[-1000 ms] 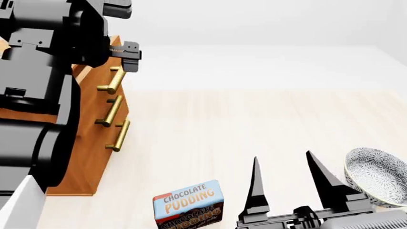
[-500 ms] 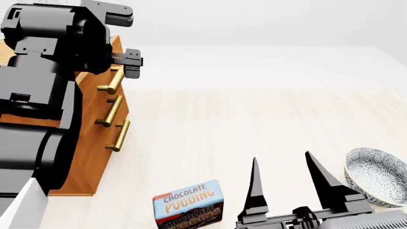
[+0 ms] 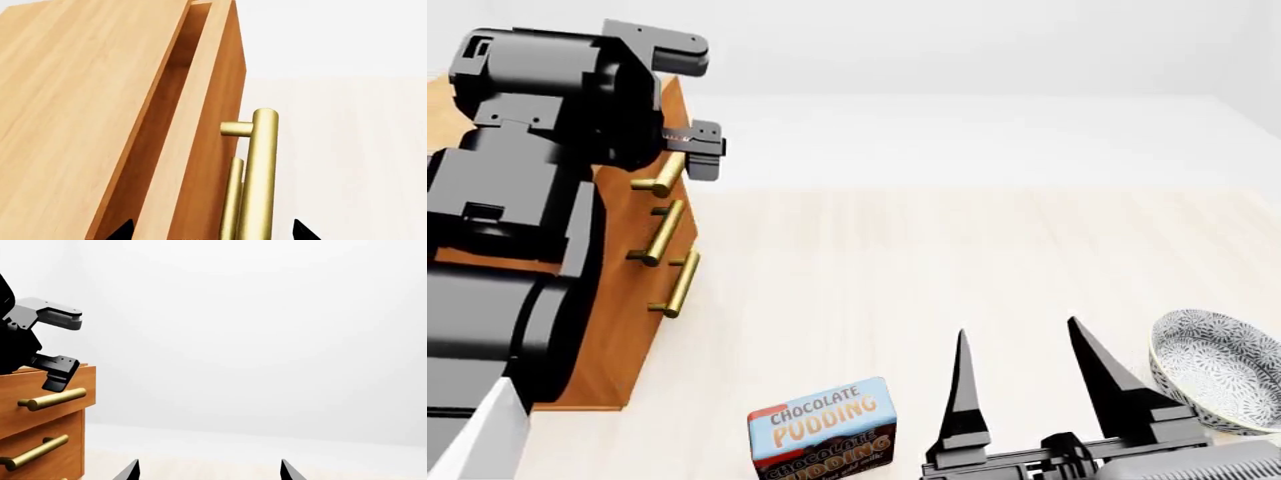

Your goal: Put the butter at the back in the top drawer of the cabinet and close it.

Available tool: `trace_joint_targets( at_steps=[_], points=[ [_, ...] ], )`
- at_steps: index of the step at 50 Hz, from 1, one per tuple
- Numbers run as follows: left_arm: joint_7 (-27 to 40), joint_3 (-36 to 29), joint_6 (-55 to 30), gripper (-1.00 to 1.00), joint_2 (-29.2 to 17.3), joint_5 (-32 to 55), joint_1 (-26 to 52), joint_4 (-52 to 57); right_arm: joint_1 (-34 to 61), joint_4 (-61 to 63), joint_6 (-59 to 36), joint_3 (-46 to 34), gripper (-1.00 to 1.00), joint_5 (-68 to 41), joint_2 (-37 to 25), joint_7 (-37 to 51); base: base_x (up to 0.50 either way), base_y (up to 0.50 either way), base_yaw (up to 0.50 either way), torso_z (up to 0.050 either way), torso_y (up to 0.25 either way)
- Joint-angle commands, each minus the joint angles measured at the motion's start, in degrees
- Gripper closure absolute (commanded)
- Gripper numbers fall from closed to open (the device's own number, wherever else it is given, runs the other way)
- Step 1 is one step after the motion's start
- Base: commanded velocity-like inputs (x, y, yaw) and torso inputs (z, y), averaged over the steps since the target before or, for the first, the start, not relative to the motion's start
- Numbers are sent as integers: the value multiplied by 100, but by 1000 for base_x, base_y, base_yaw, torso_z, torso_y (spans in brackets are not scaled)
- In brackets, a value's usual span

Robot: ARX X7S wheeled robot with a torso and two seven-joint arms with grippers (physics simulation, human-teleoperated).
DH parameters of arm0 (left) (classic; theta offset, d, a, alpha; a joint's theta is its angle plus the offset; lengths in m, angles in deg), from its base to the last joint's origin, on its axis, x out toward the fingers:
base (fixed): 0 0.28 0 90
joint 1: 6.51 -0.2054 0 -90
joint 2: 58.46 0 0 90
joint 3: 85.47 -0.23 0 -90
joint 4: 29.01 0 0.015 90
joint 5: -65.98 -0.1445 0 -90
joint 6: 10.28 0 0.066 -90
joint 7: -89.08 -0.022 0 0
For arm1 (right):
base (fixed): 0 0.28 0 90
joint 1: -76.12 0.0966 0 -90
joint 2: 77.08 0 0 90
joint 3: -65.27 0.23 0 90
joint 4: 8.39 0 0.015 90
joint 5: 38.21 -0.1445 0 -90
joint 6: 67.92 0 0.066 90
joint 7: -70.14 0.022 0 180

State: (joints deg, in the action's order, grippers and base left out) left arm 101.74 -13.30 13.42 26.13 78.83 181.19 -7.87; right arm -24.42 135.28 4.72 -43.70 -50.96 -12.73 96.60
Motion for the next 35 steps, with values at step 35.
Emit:
trace_joint_targets(
  at_steps=[35],
  points=[
    [295, 464, -1587, -100, 121, 802, -881, 1900, 6, 61, 28, -123, -100, -20, -102, 147, 0, 0, 0, 0, 0]
  ],
)
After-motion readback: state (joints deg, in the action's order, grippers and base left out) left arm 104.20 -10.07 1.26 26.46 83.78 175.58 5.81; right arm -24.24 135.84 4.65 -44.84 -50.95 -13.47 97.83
